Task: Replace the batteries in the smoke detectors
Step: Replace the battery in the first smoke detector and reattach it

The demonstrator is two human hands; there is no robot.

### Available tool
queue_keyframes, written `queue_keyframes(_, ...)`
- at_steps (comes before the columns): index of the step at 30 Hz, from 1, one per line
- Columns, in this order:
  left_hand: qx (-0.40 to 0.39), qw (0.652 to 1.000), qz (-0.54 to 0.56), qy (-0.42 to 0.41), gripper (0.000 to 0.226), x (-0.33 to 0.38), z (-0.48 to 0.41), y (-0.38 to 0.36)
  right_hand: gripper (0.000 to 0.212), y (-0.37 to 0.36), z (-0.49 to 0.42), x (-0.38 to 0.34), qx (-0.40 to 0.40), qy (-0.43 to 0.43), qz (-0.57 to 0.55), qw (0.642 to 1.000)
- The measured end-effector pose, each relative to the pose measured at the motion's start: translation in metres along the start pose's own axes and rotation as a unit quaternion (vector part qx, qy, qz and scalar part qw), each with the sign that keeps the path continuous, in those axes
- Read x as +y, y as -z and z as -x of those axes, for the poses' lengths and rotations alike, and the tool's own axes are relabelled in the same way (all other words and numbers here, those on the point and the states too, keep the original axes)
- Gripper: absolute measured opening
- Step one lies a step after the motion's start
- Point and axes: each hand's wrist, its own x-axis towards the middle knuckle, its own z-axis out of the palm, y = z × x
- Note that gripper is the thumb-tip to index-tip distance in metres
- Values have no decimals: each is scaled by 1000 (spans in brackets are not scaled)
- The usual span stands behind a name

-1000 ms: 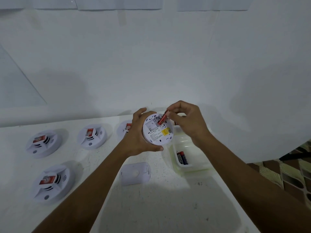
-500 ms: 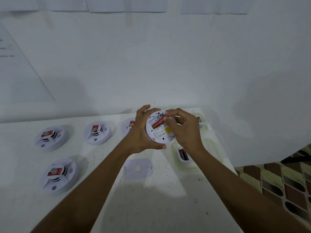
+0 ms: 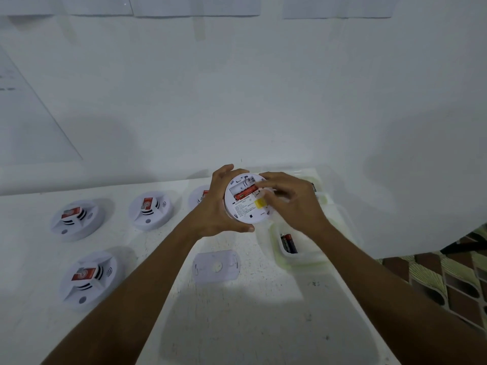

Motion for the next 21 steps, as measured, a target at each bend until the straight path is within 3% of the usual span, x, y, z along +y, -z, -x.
queue_keyframes(4, -3, 1000, 6, 19, 103, -14, -3, 10, 18, 23, -28, 18, 19, -99, 46, 994)
queue_keyframes(8, -1, 999, 7, 32, 102, -22, -3, 18, 14, 35, -58, 50, -140, -213, 181, 950)
queue_keyframes(14, -5, 1000, -2, 28, 102, -25, -10, 18, 25, 17, -85, 69, -256, -234, 262, 901)
queue_keyframes(21, 4, 1000, -10, 25, 101, -25, -13, 16, 5, 17, -79, 67, -252, -256, 231, 904)
